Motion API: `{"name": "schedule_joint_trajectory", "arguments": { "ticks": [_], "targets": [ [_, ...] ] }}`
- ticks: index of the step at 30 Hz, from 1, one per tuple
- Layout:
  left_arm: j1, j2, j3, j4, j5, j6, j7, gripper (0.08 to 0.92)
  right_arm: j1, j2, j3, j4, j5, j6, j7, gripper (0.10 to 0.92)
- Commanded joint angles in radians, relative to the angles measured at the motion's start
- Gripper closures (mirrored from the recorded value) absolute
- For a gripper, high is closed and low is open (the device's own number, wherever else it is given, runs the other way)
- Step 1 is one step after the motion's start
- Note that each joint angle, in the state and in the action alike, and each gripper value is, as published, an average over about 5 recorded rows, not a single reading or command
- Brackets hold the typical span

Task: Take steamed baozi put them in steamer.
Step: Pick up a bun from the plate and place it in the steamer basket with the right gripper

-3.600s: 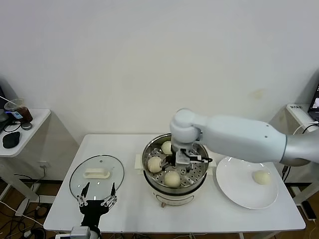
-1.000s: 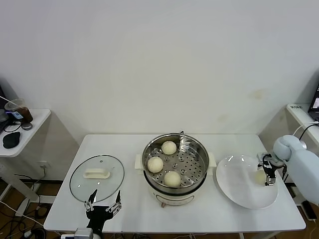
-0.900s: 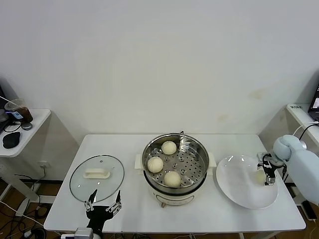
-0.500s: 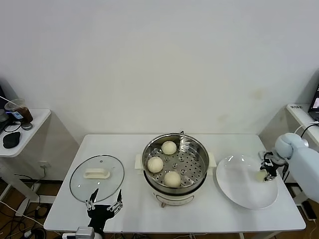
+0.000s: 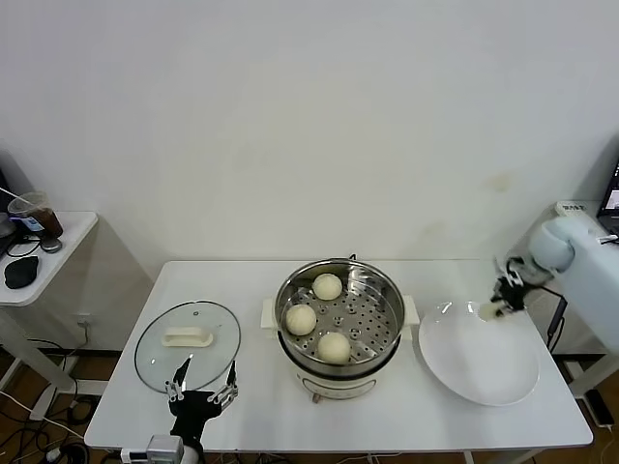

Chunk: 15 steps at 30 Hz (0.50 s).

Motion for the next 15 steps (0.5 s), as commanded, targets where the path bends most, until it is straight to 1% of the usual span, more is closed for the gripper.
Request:
{"name": "schedule_joint_trajectory", "arguments": {
  "ticks": [1,4,8,11,15],
  "targets": [
    [-0.002,0.007,0.002,0.001,0.007,0.001,-0.003,0.177,0.479,0.089,-0.413,0.187,0.41,-0.217,-0.043,0.705],
    [0.001,0.009,0.004,-0.001,0.008,0.003,-0.004,0.177,0.563,0.155,-0.497,0.218,0.496,-0.267,-0.043,0.703],
    [0.0,0.008,0.001,0.0,0.007,0.005,-0.006,0.177,0.587,0.216,-0.538,0.242,0.548,-0.313,-0.035,0.703],
    [-0.004,0.011,-0.001,0.004,0.005,0.006,-0.006,0.177,0.569,0.256,-0.557,0.256,0.563,-0.343,-0.022,0.703],
    [-0.007,0.011,-0.002,0.009,0.006,0.005,-0.007,0.177,0.509,0.29,-0.568,0.255,0.525,-0.355,-0.003,0.703]
  ]
}}
